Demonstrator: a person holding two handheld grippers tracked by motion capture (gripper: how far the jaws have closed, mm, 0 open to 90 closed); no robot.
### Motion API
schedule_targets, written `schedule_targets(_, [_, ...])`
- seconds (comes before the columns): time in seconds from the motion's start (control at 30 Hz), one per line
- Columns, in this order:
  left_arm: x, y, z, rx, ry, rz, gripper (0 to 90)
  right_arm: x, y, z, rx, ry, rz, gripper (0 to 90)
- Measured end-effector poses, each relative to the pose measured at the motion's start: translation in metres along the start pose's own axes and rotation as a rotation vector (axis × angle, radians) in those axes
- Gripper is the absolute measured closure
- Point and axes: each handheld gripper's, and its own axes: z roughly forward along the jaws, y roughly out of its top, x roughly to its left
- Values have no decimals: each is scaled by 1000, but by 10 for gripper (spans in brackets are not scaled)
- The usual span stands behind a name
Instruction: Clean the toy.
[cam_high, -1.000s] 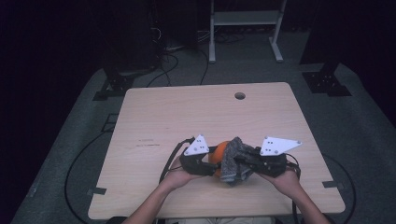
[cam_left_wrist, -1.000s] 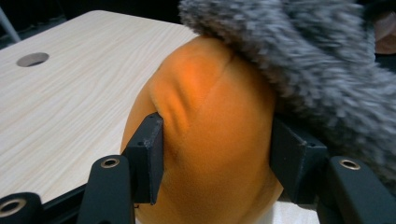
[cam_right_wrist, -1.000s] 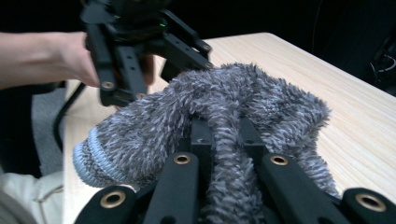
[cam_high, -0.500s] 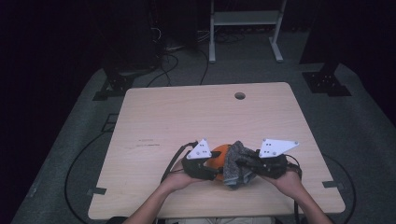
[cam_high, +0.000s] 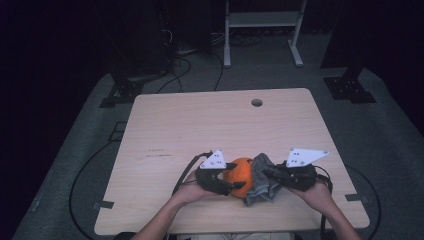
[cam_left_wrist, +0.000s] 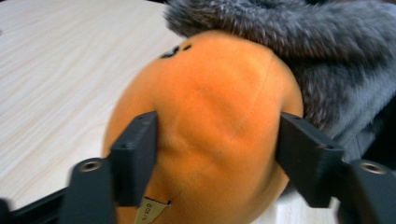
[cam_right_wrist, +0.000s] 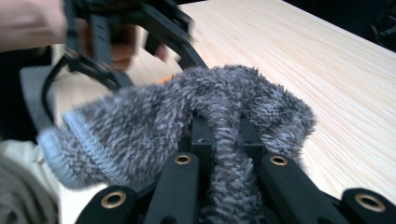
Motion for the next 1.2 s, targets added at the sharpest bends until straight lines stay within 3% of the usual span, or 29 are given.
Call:
schedule_targets(0.03, [-3, 1, 1, 21, -15, 41, 387, 4, 4, 2, -1, 17, -18, 813])
schedule_targets(0.07, [-7, 1, 3, 39, -33, 78, 419, 10, 12, 9, -5, 66, -36, 817])
schedule_targets(0.1, [-11, 2, 4, 60, -28, 119, 419, 10, 12, 9, -5, 66, -36, 817])
schedule_targets(0.13, [-14, 2, 5, 63, -13, 124, 422, 11, 15, 12, 3, 70, -44, 818])
schedule_targets(0.2, [-10, 1, 2, 42, -2, 84, 425, 5, 15, 16, 2, 62, -37, 818])
schedule_targets(0.4, [2, -2, -3, -18, 7, -9, 430, -18, -9, 2, -51, 2, 79, 817])
schedule_targets(0.57, [11, -1, -5, -55, -9, -88, 432, -20, -24, -7, -72, 17, 142, 818])
schedule_targets(0.7, [12, 0, -4, -71, 10, -123, 438, -16, -32, -13, -66, 18, 147, 818])
schedule_targets(0.8, [8, 2, 0, -66, 36, -125, 441, -5, -26, -11, -71, 44, 113, 817])
schedule_targets(0.83, [5, 4, 2, -51, 42, -103, 436, 0, -22, -8, -75, 67, 92, 817])
schedule_targets(0.9, [2, 5, 3, -18, 46, -40, 381, 8, -14, -1, -50, 69, 43, 817])
schedule_targets(1.0, [10, 0, -2, -12, 35, -43, 252, 1, -14, 0, -60, 64, 53, 817])
schedule_targets(1.07, [12, -2, 0, -22, 26, -52, 282, -6, -16, -2, -70, 43, 79, 818])
schedule_targets(1.2, [1, -1, 9, 19, 77, 30, 381, 1, -6, 6, -55, 36, 43, 818])
